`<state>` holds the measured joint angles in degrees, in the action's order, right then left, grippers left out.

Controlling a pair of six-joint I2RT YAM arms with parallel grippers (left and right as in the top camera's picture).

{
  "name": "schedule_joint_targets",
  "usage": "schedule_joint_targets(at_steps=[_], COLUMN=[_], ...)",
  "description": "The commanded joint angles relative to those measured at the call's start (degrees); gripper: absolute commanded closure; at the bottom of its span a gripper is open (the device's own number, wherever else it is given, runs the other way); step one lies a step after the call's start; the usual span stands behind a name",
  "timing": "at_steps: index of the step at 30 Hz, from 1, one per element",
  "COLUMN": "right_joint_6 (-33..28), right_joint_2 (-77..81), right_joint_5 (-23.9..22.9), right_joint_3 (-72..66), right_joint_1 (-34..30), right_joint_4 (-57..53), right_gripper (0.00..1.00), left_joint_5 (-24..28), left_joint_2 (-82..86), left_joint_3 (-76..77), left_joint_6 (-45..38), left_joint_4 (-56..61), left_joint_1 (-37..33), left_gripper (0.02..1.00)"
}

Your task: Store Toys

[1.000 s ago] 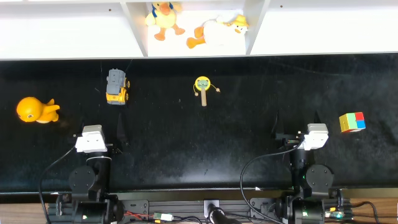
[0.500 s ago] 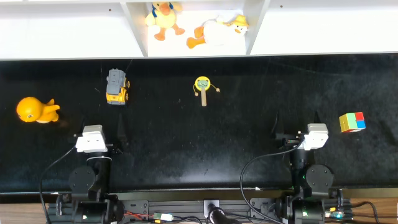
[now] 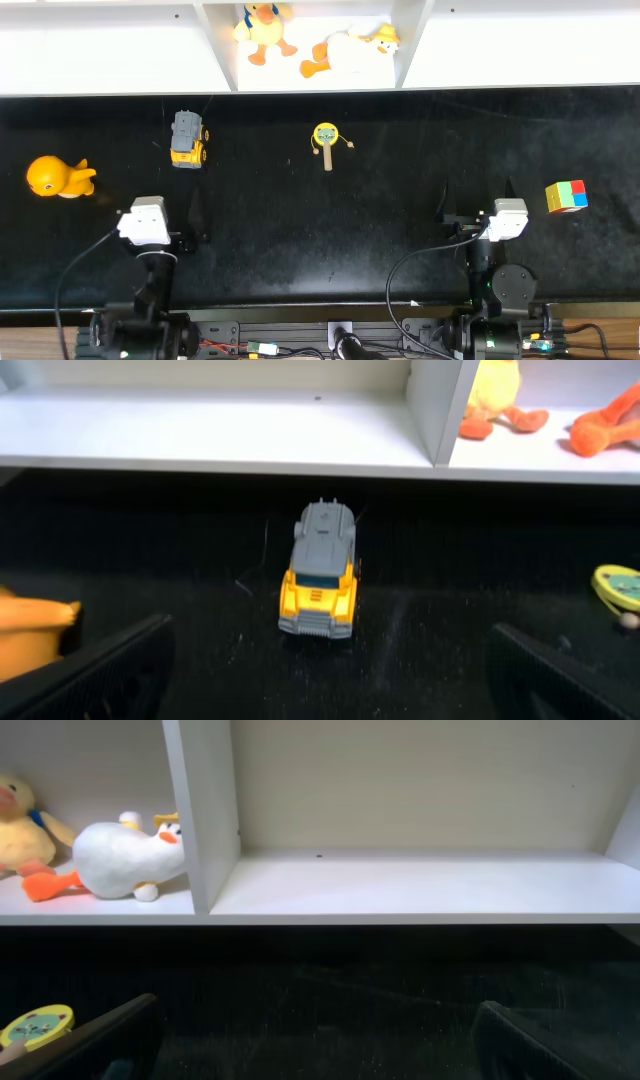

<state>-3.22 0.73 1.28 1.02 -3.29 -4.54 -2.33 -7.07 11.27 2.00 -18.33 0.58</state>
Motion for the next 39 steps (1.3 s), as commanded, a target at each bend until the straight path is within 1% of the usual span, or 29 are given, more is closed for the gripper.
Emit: schedule_joint_targets(at_steps=[1, 7, 12, 17, 21, 25, 29, 39], right_joint_6=[-0.2, -0.2, -0.2, -0.2, -0.2, -0.2, -0.2, -0.2], right_joint_2=[-0.5, -0.5, -0.5, -0.5, -0.5, -0.5, -0.5, -0.5], right_joint_5=[0.2, 0.2, 0.2, 0.2, 0.2, 0.2, 0.2, 0.2], right_joint_3=[-0.7, -0.8, -0.7, -0.7, -0.7, -0.7, -0.7, -0.7], right_joint_1=[-0.1, -0.1, -0.1, -0.1, -0.1, -0.1, -0.1, -0.1], right_joint_4=[0.2, 0.2, 0.2, 0.2, 0.2, 0.2, 0.2, 0.2], right_gripper=[0.007, 0.005, 0.007, 0.007, 0.005, 0.005, 0.007, 0.005], left_joint_5=[0.6, 0.6, 2.6, 4.2, 4.2, 4.2, 4.2, 4.2], left_joint_2=[-3.8, -10.8, -16.6, -23.2, -28.5, -34.1, -39.6, -48.5], left_joint_3=[9.9, 22.3, 31.9, 39.1, 42.9, 45.0, 45.6, 45.7], left_joint_6=[1.3, 1.5, 1.5, 1.5, 1.3, 1.0, -0.5, -1.8], left_joint_4=[-5.2, -18.1, -27.0, -33.9, -37.8, -38.9, -37.0, -30.4], left_joint_1=[-0.3, -3.7, -8.8, -14.4, -18.9, -22.6, -25.0, -25.7], left_gripper=[0.023, 0.02, 0.02, 0.02, 0.02, 0.02, 0.02, 0.02])
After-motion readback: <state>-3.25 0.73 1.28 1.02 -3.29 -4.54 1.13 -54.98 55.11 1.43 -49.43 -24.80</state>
